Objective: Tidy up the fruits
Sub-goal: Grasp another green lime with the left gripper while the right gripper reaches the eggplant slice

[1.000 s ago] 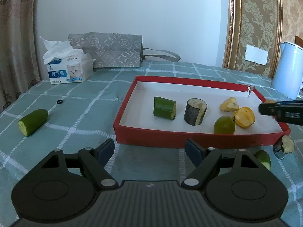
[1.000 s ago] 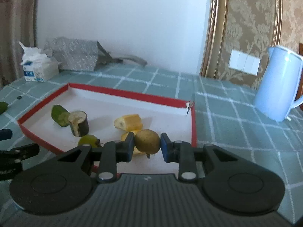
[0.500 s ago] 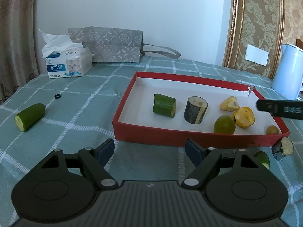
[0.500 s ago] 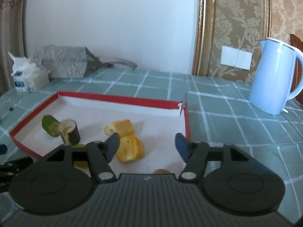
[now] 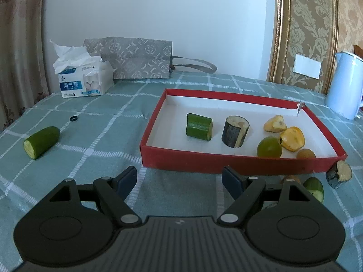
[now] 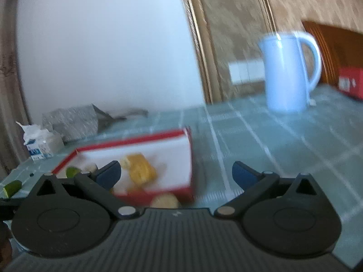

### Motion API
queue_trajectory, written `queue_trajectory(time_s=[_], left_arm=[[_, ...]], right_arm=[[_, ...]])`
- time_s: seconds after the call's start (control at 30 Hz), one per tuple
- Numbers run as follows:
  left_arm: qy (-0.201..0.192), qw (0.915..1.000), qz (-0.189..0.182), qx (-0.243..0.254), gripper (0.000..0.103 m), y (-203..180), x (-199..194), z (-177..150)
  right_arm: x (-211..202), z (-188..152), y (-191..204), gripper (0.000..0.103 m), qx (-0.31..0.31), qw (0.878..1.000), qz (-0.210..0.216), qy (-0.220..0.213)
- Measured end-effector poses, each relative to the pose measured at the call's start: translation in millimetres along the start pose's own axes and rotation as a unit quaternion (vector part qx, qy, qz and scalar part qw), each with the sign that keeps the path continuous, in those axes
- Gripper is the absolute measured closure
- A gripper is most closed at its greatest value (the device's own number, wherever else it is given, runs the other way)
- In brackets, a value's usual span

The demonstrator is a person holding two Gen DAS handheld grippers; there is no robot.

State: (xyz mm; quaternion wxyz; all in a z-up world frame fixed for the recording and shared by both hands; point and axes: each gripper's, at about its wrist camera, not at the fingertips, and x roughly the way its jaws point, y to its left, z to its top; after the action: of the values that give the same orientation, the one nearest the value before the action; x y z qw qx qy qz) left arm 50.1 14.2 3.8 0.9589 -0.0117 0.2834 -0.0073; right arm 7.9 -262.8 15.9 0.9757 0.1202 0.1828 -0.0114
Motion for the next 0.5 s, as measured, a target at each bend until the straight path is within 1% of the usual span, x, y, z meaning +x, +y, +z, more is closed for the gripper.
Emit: queue_trajectory(time_s=[0.07,0.13,0.23,0.33,0.5], left_arm=[[-0.001,1.0,0.002,0.003,0.021,-1,0,0],[-0.003,1.0,0.002,0.002,0.021,-1,-2,-1],[-0.012,0.9999,-0.002,-0.004,0.021,1,-9,-3],[-0.013,0.9997,-0.021,-0.005,0.021,0,-16,-7],[-0.032,0.9982,-0.05,0.004,0.021,-13,-37,-15]], right_arm=[[2,-3,-9,0.0,0.021,1.0,0.004,0.021],[1,-6,-14,0.0,0.032,0.999,0.001,0.025],[-2,-10,-14,0.0,0.023,0.999,-0.012,0.022],[-4,-13,-14,0.0,0.019,0.999,-0.016,0.028],[-4,-11,-16,0.0,0.027,0.999,-0.018,0.027]])
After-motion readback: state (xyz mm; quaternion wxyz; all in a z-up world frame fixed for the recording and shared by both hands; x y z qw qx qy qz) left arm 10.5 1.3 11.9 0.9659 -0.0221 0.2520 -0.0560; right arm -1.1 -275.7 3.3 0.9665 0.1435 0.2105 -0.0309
